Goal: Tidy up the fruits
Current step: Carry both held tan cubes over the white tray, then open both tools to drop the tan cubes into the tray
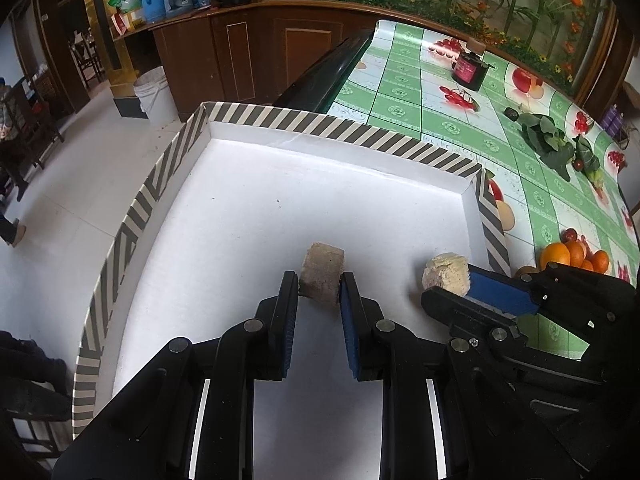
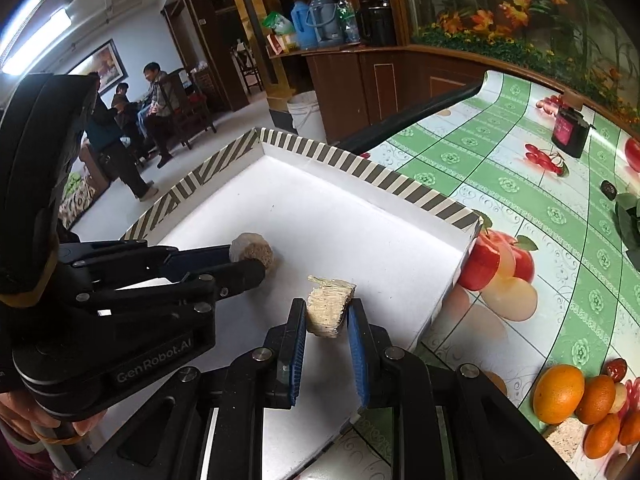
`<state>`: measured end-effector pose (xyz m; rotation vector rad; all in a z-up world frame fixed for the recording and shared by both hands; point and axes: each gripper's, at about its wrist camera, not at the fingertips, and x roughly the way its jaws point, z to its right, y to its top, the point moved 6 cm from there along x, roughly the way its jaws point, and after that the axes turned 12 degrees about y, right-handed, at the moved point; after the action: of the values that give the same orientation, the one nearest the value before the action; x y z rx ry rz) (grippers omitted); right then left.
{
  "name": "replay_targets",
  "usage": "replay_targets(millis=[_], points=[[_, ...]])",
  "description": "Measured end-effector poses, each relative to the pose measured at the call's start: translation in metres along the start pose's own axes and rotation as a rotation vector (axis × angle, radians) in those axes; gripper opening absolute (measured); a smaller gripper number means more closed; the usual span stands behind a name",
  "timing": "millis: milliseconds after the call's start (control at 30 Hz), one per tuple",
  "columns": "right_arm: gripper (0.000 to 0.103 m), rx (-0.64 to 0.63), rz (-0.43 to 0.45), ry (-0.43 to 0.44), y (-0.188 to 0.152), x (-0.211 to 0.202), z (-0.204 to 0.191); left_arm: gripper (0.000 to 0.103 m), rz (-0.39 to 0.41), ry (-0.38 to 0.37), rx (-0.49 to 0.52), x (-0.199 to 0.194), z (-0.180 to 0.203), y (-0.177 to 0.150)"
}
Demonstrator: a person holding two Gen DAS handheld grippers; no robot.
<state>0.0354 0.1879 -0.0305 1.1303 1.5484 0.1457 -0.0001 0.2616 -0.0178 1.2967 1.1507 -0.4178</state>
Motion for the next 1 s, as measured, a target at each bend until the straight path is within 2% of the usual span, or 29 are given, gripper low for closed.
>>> replay_targets(millis=[100, 233, 367, 567, 800, 1000], points=[[0.020, -0.007, -0.012, -0.003, 0.001, 0.003, -0.001, 0.021, -0.005, -0.006, -0.003, 0.000, -0.001, -0.002], [0.031, -0.003, 0.006, 0.029, -0.002, 0.000, -0.002, 0.021, -0.040, -0.048, -0.020, 0.004, -0.003, -0.007], [0.032, 0.009, 0.032, 0.050, -0.006, -0.009, -0.004, 0.023, -0.038, -0.065, -0.048, -0.001, -0.007, -0.010], [0.032, 0.008, 0.107, 0.057, -0.014, -0.043, -0.011, 0.023, -0.021, -0.087, -0.059, -0.011, -0.007, -0.018], [0.032, 0.016, 0.154, 0.021, -0.036, -0.081, -0.005, 0.023, 0.052, -0.113, -0.050, -0.038, 0.000, -0.022], [0.032, 0.083, 0.197, -0.055, -0.073, -0.127, 0.031, 0.023, 0.075, -0.198, -0.004, -0.064, 0.034, -0.031]])
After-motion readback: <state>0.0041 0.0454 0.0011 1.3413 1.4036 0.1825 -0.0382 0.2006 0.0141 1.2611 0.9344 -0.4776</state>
